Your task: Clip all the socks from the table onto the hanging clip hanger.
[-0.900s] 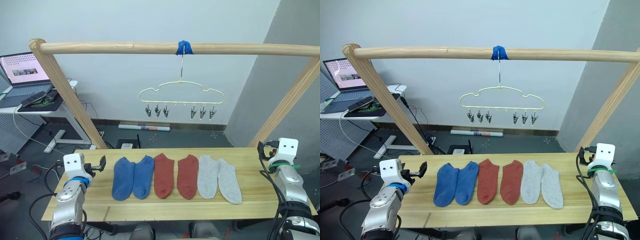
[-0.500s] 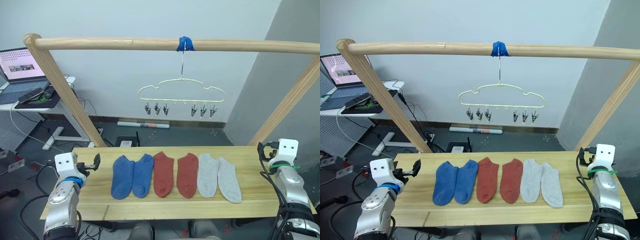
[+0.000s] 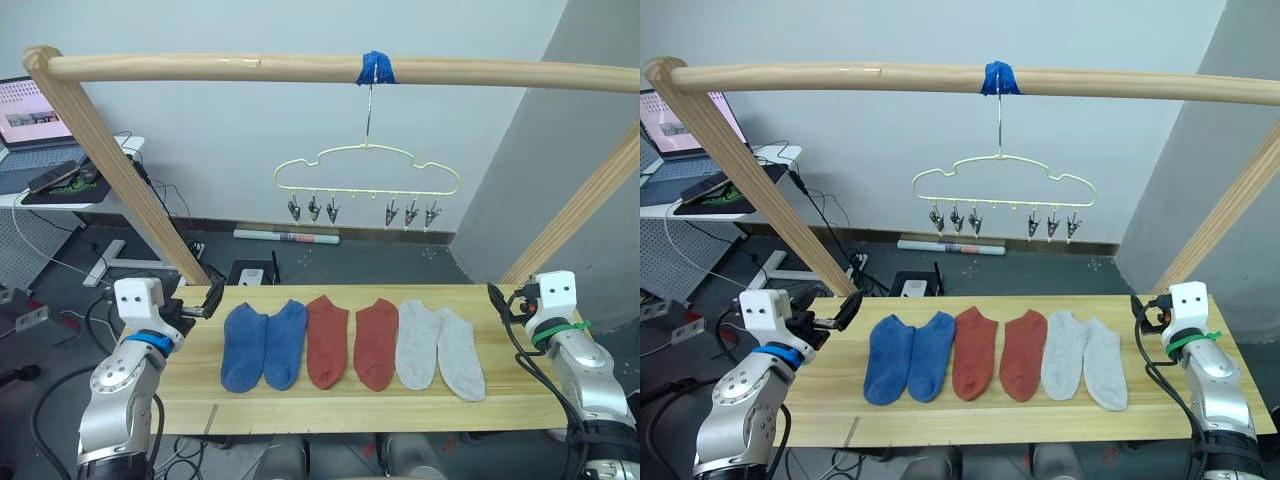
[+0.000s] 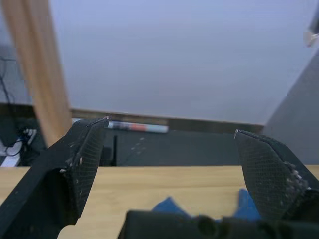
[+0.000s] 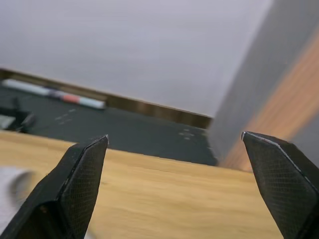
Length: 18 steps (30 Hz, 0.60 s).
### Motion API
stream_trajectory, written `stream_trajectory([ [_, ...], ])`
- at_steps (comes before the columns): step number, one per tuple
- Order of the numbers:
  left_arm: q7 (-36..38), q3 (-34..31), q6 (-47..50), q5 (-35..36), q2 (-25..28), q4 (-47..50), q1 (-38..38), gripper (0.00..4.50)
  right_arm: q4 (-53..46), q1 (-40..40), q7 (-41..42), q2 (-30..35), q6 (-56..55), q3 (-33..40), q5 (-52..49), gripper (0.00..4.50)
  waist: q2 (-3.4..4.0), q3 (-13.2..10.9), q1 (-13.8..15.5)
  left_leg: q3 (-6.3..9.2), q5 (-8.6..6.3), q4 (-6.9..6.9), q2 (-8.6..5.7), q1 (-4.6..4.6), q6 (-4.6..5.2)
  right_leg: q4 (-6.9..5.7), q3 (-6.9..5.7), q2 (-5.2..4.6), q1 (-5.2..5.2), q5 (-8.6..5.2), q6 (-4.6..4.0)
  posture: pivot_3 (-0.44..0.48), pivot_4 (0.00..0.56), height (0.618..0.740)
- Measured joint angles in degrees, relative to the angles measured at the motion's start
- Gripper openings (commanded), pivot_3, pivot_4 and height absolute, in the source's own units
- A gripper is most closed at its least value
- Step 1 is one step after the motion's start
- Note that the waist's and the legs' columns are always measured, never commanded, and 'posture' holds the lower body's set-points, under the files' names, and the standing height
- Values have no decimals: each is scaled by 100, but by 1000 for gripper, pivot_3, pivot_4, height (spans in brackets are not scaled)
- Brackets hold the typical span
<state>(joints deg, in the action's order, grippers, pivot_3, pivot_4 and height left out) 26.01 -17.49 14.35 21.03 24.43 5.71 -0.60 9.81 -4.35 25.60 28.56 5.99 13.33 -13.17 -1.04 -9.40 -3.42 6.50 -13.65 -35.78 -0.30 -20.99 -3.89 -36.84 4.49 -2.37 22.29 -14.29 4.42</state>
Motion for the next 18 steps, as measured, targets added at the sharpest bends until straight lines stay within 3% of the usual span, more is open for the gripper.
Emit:
stream_trajectory([
  [3,53,62,179,71,69,280,131,4482,-547,123,322,59,270,-53,-220,4500,-8,-35,-9,0,-3,0,1,0,-4,1,-1,0,1,-2,-1,-113,168,740],
  [7,-62,145,444,137,60,325,742,4482,-2142,320,1068,223,1207,-445,-1172,4500,-18,-166,-71,2,-4,-9,16,-13,-5,-2,-11,7,6,-2,-1,-141,181,740],
  [11,-231,531,520,96,-276,368,1312,4482,-3303,-412,1160,14,1994,-963,-1921,4500,-37,-208,-168,2,-7,-9,13,-23,-11,8,-12,6,6,1,5,-160,189,740],
  [15,-300,816,522,20,-438,327,1550,4482,-3640,-1122,921,-263,2332,-1280,-2061,4500,-67,-232,-217,11,-11,-10,23,-100,-17,-4,-25,15,93,16,28,-170,192,740],
  [18,-378,817,487,-25,-458,254,1758,4482,-3634,-1391,840,-356,2380,-1506,-1941,4500,-60,-239,-212,27,-10,-14,22,-138,-17,-9,-38,15,122,36,-4,-171,192,740],
])
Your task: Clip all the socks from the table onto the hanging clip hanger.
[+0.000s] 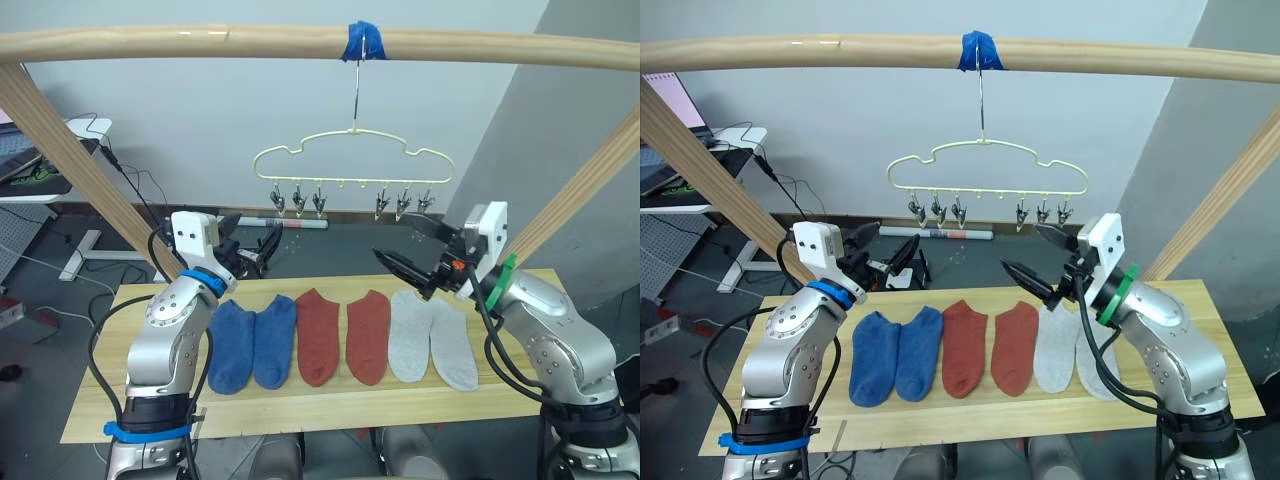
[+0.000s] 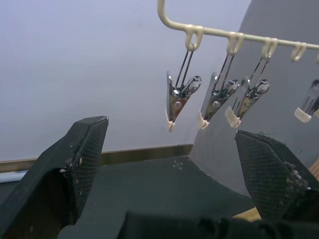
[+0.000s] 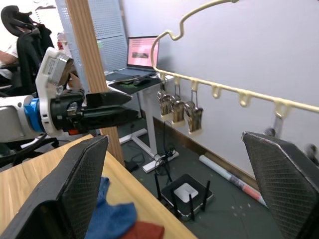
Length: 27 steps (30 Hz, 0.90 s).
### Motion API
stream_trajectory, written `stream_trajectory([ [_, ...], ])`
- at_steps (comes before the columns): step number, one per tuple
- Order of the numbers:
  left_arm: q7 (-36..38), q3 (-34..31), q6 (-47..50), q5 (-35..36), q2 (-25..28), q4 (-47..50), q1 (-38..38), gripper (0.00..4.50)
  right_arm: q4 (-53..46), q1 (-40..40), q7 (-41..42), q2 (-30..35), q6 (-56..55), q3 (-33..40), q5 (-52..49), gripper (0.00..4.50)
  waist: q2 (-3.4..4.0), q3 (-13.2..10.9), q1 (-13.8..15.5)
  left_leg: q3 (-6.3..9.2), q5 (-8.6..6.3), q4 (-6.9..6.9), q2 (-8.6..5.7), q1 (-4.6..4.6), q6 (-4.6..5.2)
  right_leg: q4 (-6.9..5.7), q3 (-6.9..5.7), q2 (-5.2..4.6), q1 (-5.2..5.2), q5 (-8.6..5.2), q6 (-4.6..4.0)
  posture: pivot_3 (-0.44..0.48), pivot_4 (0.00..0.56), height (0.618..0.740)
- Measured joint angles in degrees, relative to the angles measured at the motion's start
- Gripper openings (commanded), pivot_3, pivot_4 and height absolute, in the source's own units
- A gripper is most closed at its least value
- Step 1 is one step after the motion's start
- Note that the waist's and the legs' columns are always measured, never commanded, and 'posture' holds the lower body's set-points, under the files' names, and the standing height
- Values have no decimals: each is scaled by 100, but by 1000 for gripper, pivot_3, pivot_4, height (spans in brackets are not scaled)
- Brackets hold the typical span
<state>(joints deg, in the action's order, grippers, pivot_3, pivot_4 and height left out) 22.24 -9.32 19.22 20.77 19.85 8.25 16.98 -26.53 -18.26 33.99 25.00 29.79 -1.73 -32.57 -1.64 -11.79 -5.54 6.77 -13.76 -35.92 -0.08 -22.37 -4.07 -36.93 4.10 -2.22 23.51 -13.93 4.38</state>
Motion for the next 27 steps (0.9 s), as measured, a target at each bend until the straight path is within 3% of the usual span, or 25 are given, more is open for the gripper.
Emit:
stream_trajectory([
  [8,-41,56,-213,-191,-133,-256,259,4482,41,-293,-7,-188,-26,-307,194,4500,3,-4,-10,5,0,-5,-7,-14,0,5,-5,-5,5,0,0,-173,191,740],
  [11,-13,56,-287,-187,-157,-343,335,3965,52,-324,68,-212,-60,-398,240,4500,3,-4,-20,7,0,-5,-6,-14,1,4,-6,-3,5,-1,1,-173,191,740],
  [14,71,85,-359,-182,-199,-415,335,3068,85,-342,97,-242,-74,-416,280,4500,4,-4,-35,6,0,-11,-6,-14,1,4,-5,-3,4,0,1,-173,191,740],
  [27,80,238,-641,-340,-259,-834,531,3068,111,-534,102,-321,-72,-416,386,4500,4,-4,-76,9,0,-13,-6,-14,1,-1,-7,-3,4,0,0,-189,192,740],
])
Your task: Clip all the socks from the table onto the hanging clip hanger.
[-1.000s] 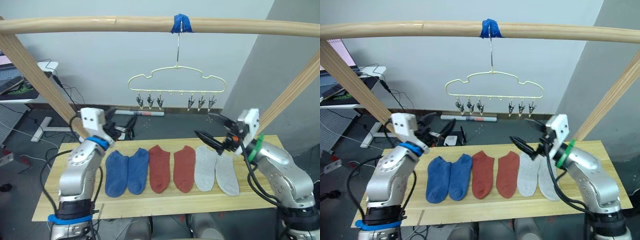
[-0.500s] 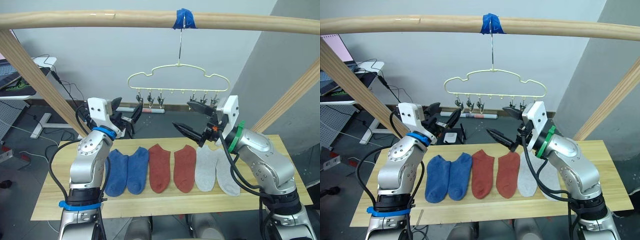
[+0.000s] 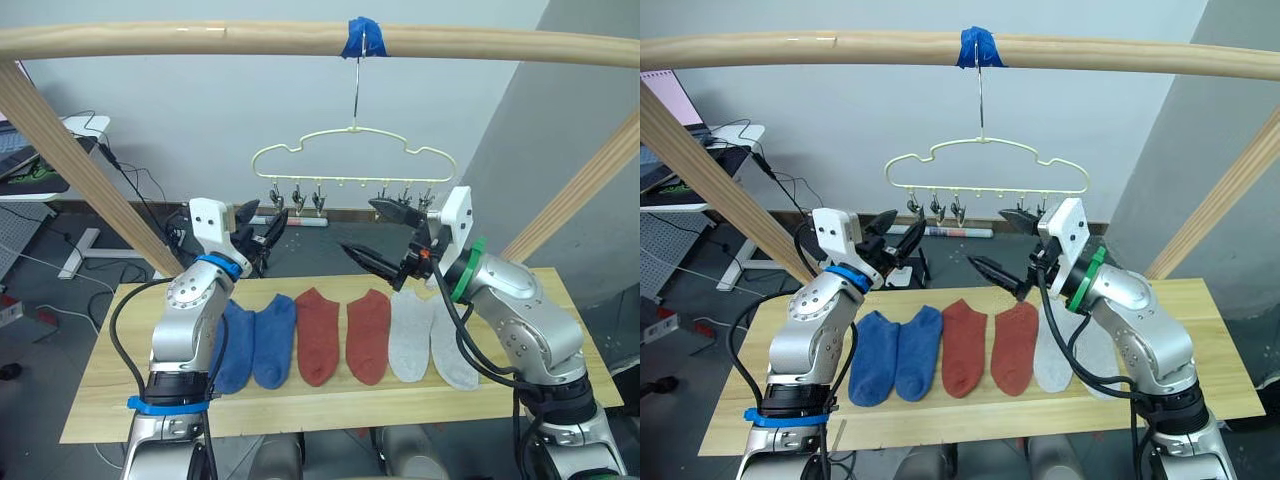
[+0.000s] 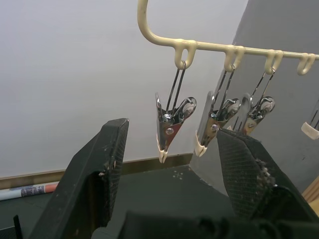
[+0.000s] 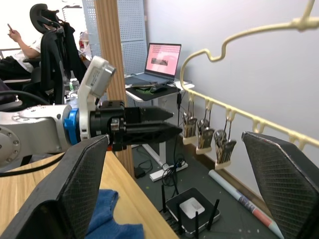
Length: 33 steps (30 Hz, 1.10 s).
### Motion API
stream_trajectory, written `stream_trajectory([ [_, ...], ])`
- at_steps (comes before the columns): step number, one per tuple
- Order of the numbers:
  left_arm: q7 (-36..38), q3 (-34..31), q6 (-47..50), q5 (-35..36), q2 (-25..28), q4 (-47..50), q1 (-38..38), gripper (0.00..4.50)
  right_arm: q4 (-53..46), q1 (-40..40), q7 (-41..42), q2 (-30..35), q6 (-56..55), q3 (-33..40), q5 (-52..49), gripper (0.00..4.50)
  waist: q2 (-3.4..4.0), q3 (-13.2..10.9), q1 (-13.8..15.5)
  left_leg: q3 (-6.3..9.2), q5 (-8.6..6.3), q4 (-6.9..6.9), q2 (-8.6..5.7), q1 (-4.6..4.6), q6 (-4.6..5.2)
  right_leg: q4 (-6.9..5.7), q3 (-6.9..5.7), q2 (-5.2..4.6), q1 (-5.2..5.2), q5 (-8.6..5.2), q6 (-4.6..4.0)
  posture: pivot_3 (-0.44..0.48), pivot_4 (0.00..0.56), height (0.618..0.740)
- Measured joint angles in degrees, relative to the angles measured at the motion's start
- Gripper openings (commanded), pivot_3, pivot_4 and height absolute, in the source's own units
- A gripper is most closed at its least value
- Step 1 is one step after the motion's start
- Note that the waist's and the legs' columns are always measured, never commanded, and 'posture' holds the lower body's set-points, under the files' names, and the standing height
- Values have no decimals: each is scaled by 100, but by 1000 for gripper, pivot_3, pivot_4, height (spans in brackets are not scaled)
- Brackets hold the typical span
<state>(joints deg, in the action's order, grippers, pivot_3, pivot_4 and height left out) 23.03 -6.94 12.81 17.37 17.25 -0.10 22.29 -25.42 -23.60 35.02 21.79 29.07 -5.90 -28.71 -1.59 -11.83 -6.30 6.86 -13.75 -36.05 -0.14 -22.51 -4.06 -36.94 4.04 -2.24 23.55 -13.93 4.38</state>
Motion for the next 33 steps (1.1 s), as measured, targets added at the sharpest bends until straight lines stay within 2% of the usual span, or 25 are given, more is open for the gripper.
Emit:
stream_trajectory([
  [20,-252,-1,-595,-284,-202,-739,386,3068,-27,-90,110,27,14,-98,63,4500,1,-1,-34,0,0,-3,-1,-1,0,-2,0,0,0,1,1,-215,200,740],
  [33,-349,-1,-717,-309,-355,-775,556,3068,-72,-178,97,29,92,-99,44,4500,2,-2,-62,1,0,-3,-1,0,0,-4,1,0,0,1,1,-222,202,740],
])
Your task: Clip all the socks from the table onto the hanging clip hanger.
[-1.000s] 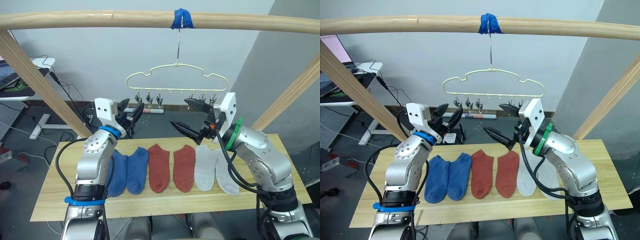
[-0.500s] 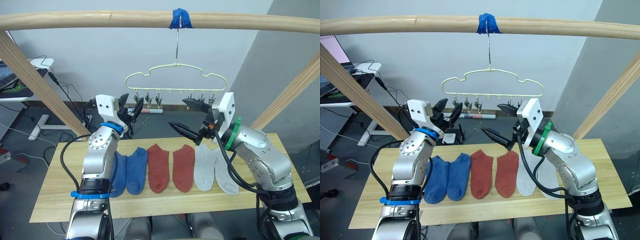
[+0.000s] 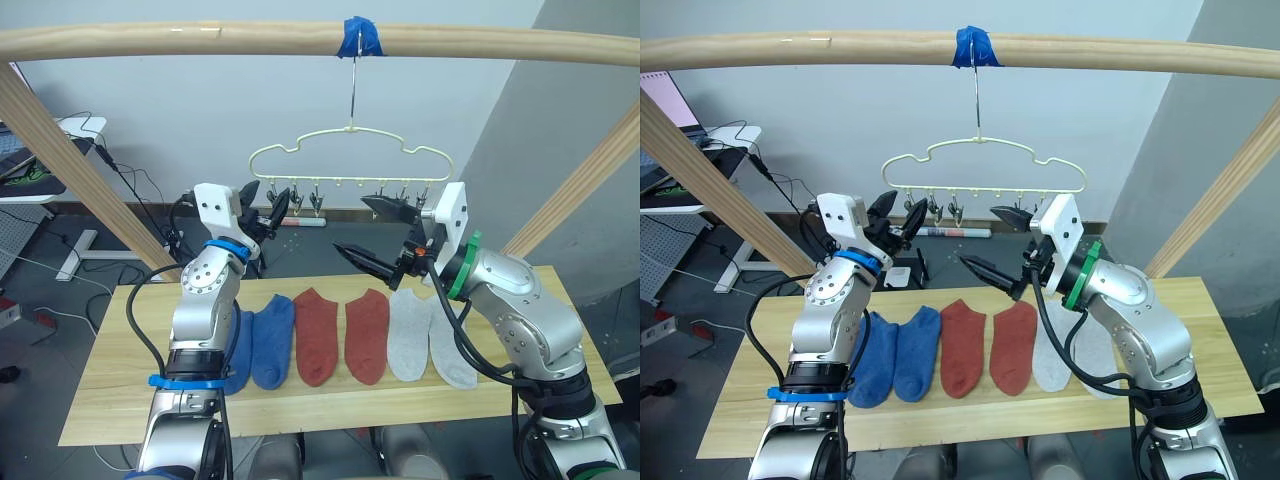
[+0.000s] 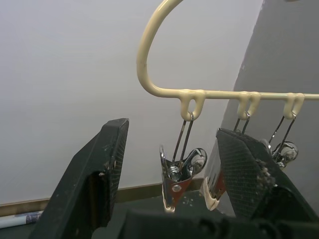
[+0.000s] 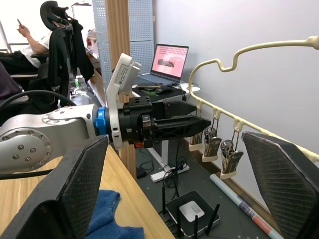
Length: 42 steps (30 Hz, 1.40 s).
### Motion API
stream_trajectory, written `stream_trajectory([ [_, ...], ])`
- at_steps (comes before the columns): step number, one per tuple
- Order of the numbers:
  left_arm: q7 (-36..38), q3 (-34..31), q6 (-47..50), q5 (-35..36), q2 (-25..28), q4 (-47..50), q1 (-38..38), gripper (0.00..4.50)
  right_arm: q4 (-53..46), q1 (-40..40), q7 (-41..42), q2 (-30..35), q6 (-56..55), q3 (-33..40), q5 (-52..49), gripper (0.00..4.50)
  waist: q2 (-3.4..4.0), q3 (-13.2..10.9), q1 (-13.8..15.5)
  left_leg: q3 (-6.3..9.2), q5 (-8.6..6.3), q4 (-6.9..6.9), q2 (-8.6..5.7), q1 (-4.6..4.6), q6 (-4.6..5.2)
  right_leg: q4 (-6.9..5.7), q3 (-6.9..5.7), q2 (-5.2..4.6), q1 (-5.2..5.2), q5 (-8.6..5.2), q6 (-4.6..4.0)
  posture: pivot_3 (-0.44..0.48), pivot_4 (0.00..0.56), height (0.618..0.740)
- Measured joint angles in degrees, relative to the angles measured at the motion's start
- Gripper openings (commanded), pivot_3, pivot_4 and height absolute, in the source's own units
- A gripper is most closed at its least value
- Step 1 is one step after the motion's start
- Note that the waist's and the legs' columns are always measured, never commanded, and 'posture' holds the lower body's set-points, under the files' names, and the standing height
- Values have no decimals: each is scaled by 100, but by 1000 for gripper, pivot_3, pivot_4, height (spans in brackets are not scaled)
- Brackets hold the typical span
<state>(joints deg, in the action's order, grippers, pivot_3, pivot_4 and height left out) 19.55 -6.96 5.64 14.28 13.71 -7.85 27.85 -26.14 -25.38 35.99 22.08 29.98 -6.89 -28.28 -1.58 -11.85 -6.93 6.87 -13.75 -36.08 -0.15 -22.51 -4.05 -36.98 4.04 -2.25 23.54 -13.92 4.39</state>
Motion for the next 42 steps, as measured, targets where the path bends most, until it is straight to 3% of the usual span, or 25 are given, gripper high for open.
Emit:
stream_trajectory([
  [17,-7,8,-69,-172,14,-185,8,3068,-7,-22,-68,-8,88,8,-4,4500,0,0,-112,1,0,0,0,0,0,-2,0,0,0,0,0,-224,201,740],
  [20,1,5,-101,-169,11,-185,9,2522,-7,-22,-101,-9,91,9,-8,4500,0,0,-112,1,0,0,0,0,0,-2,0,0,0,0,0,-224,202,740],
  [26,8,4,-106,-160,7,-185,9,704,-7,-22,-106,-9,135,12,-16,4500,0,0,-113,1,0,0,0,0,0,-2,0,0,0,0,0,-223,201,740],
  [30,10,5,-107,-156,7,-185,12,58,-7,-22,-107,-8,160,17,-26,4500,0,0,-113,1,0,0,0,0,0,-2,0,0,0,0,0,-220,202,740],
  [36,14,13,-107,-158,8,-181,30,2,-21,124,-118,70,176,74,9,4500,0,0,-101,4,0,0,0,0,0,-2,-1,0,-1,0,0,-211,203,740],
  [42,157,44,238,-149,226,79,5,2,590,1093,-642,836,351,140,916,4500,1,-1,-79,5,0,-1,-5,0,0,-2,-1,-2,-4,0,0,-176,209,740],
])
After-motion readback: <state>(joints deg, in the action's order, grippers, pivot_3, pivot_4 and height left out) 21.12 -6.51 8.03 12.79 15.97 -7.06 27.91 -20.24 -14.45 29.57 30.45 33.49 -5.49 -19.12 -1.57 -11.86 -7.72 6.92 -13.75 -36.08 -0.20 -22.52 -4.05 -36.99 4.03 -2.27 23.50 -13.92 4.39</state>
